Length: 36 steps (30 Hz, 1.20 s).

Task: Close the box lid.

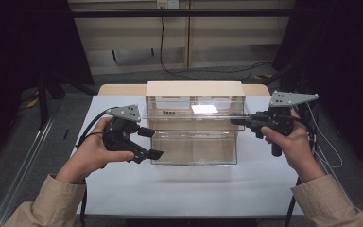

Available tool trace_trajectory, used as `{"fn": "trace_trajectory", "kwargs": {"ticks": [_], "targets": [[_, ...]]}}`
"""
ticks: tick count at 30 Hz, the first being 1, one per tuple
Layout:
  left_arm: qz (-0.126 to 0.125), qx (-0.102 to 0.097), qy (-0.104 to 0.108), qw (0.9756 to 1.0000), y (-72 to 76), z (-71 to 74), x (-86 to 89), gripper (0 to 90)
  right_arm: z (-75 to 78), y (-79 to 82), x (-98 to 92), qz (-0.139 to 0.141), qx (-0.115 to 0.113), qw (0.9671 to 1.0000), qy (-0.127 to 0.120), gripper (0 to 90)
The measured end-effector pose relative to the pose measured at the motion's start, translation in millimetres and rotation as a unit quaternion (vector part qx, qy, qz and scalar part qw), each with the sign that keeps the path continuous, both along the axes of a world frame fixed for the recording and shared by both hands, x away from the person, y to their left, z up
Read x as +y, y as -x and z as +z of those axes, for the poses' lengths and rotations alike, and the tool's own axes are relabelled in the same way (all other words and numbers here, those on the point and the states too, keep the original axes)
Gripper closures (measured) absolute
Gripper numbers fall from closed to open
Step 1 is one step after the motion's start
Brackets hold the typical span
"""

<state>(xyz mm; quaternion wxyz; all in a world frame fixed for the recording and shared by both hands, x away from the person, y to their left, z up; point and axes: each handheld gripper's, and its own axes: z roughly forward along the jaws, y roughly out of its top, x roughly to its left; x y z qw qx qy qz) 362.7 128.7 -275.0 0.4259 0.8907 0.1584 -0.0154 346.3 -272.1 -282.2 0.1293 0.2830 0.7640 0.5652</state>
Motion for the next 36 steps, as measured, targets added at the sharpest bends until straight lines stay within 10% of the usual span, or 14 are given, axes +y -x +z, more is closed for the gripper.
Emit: {"fn": "trace_trajectory", "kwargs": {"ticks": [36], "targets": [[0.009,0.005,-0.021,0.9997,3.7,-22.4,11.0,17.3,-10.0,16.2,-4.0,0.01,0.002,0.9999,0.001,90.0]]}}
